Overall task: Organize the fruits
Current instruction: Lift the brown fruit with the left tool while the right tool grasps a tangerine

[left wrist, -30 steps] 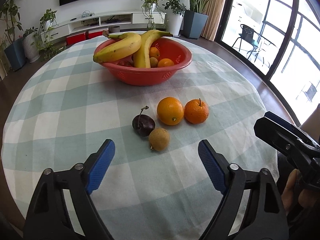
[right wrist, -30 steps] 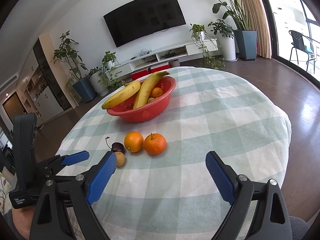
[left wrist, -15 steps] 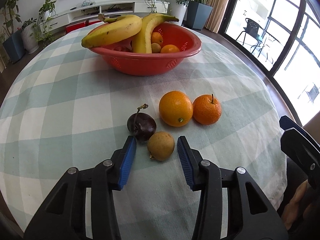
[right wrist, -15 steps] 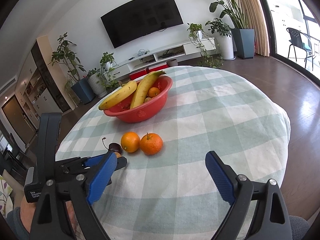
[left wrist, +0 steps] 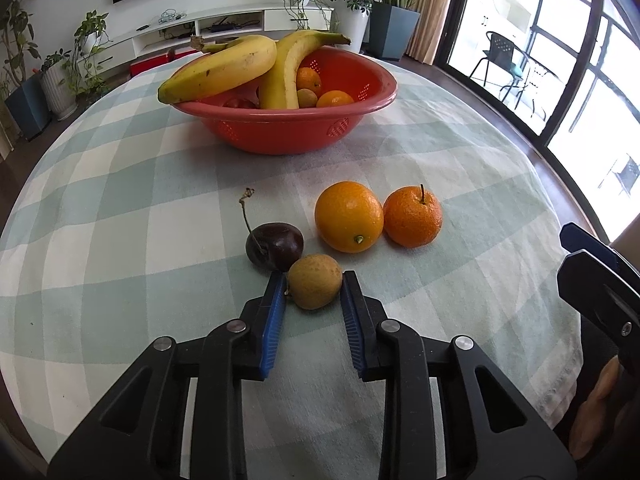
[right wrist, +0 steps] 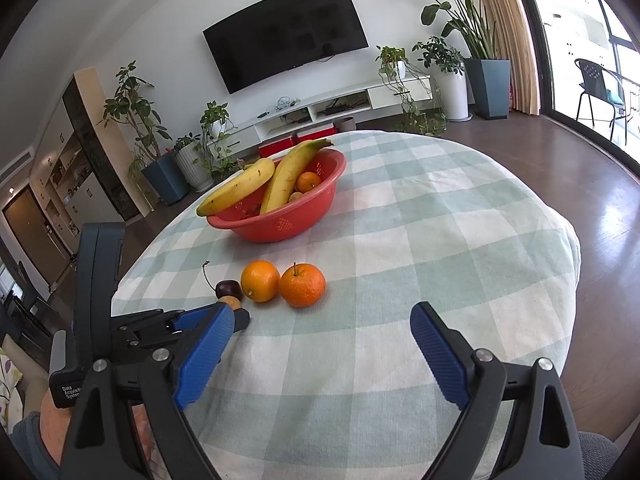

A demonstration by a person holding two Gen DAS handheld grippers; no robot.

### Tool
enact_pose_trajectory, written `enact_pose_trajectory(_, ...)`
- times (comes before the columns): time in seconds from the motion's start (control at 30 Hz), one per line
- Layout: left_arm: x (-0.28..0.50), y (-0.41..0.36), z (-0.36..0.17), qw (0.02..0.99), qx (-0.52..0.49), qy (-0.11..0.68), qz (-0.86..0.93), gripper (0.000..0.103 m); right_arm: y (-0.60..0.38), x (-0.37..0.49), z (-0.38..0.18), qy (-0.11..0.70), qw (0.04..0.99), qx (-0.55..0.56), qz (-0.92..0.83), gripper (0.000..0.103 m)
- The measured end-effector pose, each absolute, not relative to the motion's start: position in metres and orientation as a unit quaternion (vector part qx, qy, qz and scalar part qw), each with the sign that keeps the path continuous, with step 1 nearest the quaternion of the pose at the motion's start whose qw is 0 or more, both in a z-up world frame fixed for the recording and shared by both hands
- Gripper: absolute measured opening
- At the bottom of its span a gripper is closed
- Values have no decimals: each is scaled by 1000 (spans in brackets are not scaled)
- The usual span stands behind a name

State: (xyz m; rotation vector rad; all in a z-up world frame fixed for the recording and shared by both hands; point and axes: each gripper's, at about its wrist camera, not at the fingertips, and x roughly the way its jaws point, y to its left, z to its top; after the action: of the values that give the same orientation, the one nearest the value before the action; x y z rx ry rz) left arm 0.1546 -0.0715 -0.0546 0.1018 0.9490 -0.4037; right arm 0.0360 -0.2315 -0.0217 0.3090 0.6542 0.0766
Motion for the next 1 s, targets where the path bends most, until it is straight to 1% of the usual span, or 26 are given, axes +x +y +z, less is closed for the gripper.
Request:
enact_pose_trajectory(0.3,141,-64,-46,873,50,441,-204,26,-230,40,-24,331,932,142,38,90)
enact_pose_trajectory(0.4,128,-54,-45,873,48,439,-206,26,-229,51,-26,353,924,136,45,90)
enact_pose_trajectory(0.47,119,-46,-43,874,43,438,-206,26,-226,63,-29,377,918,114,45,88)
enact_pose_trajectory(0.63,101,-30,-38,878,27,433,-203,26,-213,98,-34,412,908,57,56,76)
enact_pose_trajectory(0.8,92,-21,-38,879,15,431,-203,26,-203,120,-37,426,902,21,65,73)
enact_pose_trajectory(1.0,90,-18,-41,877,9,434,-208,26,-198,131,-47,443,893,9,73,69)
